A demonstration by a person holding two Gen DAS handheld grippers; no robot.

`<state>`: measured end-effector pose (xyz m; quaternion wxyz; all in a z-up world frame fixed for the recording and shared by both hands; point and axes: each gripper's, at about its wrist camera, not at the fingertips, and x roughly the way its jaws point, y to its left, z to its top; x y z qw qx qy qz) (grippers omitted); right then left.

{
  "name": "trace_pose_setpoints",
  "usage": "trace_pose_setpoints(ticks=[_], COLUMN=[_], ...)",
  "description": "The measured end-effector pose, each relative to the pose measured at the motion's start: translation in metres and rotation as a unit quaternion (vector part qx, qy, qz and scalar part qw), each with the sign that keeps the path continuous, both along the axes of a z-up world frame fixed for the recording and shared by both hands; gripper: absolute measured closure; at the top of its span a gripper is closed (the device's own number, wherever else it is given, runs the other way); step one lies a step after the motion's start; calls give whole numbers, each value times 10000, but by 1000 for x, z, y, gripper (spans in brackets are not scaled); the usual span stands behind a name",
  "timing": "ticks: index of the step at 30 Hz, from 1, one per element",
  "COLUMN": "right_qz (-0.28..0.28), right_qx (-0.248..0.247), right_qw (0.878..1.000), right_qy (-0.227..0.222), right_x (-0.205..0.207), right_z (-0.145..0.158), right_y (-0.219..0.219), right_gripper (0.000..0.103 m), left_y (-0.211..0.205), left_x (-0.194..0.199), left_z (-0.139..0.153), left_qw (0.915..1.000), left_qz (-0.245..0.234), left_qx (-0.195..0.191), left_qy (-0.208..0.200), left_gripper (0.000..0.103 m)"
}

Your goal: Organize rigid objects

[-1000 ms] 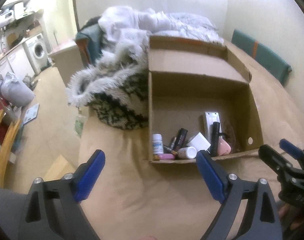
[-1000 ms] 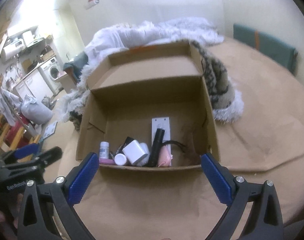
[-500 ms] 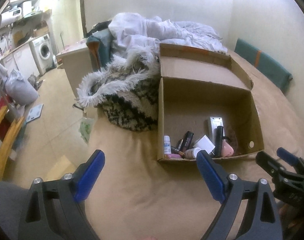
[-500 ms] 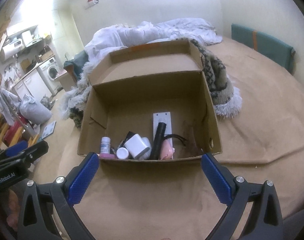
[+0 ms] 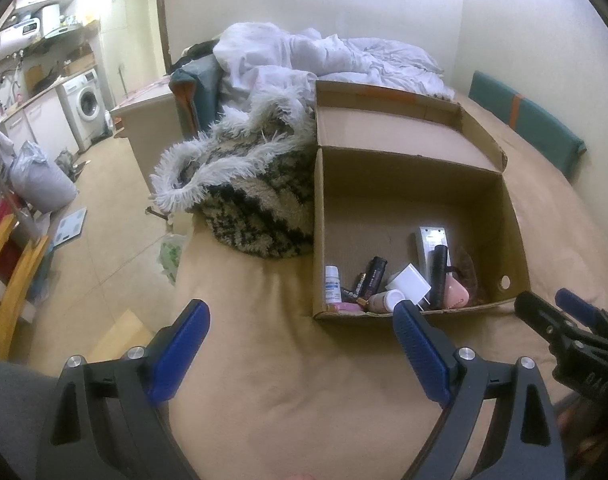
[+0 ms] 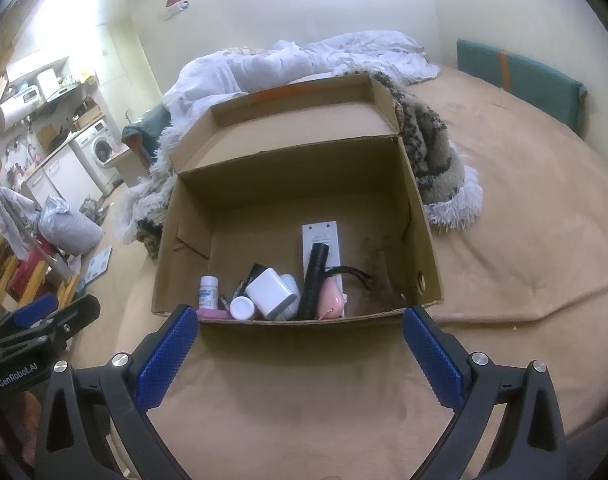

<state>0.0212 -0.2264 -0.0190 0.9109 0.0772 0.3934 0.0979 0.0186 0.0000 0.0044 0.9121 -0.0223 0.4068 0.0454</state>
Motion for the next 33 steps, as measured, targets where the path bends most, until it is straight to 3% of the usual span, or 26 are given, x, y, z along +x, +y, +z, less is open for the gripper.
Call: trace_pose_setpoints(ticks=[33], right_qz=[-2], right_qx=[10], right_qw=[10000], right_qy=[10], right_x=[1], right_z=[0], right_y=[-1], right_gripper=[0], left_y=[-5], left_x=[-2], left_z=[-2], left_qw=[9999], left_qz=[-145], left_qx=[-22], left_qy=[-53], left_gripper=[11])
